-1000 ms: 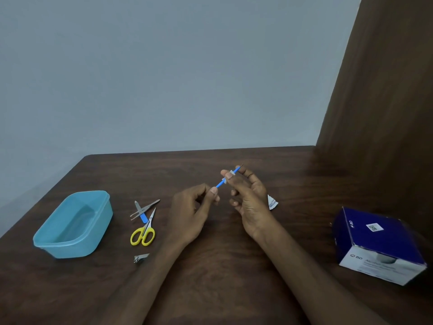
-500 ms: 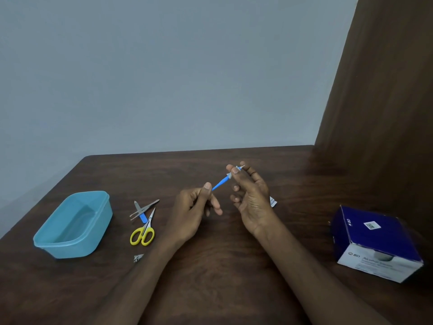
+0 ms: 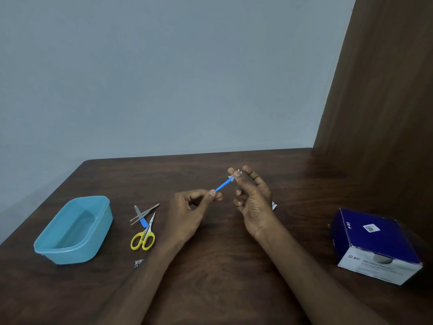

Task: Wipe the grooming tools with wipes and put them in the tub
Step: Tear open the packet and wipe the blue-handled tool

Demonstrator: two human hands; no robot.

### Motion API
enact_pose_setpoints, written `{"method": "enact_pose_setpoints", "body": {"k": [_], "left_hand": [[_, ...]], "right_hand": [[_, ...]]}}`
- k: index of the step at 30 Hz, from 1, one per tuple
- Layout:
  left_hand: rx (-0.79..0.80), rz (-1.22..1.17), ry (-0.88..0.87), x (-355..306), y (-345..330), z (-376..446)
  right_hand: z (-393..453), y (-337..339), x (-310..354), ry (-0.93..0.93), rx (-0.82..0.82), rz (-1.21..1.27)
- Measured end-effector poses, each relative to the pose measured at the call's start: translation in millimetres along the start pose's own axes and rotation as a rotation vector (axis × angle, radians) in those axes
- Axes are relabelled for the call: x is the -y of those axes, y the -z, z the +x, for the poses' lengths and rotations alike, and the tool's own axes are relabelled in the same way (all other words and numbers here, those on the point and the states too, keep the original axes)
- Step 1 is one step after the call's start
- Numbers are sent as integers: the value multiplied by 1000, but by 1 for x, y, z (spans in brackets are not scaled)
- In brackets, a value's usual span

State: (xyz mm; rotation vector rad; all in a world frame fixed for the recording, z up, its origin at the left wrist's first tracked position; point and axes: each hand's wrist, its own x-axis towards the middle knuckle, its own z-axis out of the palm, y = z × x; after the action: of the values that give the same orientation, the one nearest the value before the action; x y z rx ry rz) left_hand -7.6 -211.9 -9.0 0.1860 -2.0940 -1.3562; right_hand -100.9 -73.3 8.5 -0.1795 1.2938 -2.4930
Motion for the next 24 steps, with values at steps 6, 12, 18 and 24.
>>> {"method": "enact_pose_setpoints", "body": {"k": [6, 12, 18, 24], "left_hand": [[-64, 139, 21, 3, 2, 1], [-81, 187, 8, -6, 1, -4], [-81, 457, -228, -5, 3, -9], [-160, 495, -197, 5, 4, -6]], "right_hand": [[5, 4, 1, 22, -52, 3], [7, 9, 2, 48, -75, -30], [-4, 6, -3, 93, -9, -148], [6, 9, 2, 130, -160, -19]]}}
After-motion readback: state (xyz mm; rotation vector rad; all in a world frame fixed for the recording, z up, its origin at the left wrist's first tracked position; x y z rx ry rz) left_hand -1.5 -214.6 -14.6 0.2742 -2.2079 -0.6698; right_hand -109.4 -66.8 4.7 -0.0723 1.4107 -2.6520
